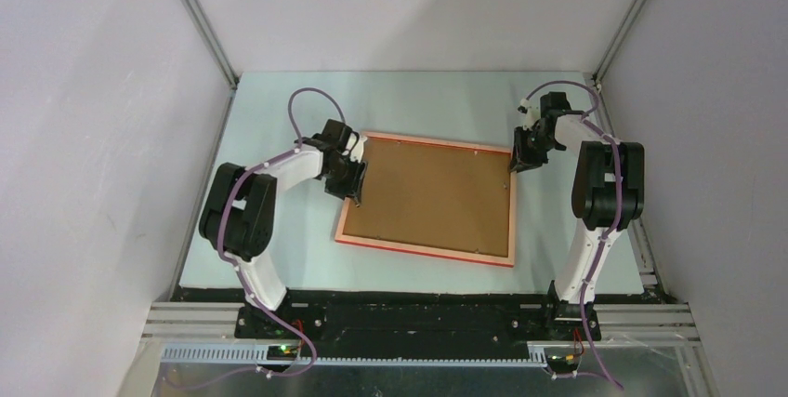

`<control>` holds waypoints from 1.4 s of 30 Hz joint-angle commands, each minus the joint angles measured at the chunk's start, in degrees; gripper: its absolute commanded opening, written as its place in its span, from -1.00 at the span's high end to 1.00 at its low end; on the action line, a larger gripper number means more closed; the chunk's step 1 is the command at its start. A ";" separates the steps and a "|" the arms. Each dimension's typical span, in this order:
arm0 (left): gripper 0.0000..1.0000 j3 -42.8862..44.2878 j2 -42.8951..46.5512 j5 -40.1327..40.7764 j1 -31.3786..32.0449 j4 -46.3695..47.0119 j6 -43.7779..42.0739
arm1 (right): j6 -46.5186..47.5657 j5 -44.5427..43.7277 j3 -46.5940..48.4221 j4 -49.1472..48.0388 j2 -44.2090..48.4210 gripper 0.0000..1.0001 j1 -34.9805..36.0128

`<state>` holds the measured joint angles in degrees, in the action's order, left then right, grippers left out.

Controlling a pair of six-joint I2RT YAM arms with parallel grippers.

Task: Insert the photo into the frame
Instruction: Install the photo frame at the center of the board.

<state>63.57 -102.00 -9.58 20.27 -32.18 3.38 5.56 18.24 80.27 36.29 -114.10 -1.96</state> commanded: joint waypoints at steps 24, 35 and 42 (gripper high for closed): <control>0.01 -2.82 1.83 -1.93 0.21 -0.22 -6.31 | 1.38 0.57 -0.82 -2.01 -0.42 0.94 -0.49; 0.00 -3.81 2.92 -1.48 0.21 -0.90 -7.49 | 1.37 0.61 -0.82 -1.91 -0.53 0.94 -0.50; 0.00 -4.38 3.85 -1.17 -0.40 -1.02 -7.77 | 1.38 0.74 -0.82 -1.88 -0.52 0.94 -0.50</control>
<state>60.75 -99.63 -10.85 19.97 -30.46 -2.59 5.56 18.79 80.14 36.14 -114.10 -2.26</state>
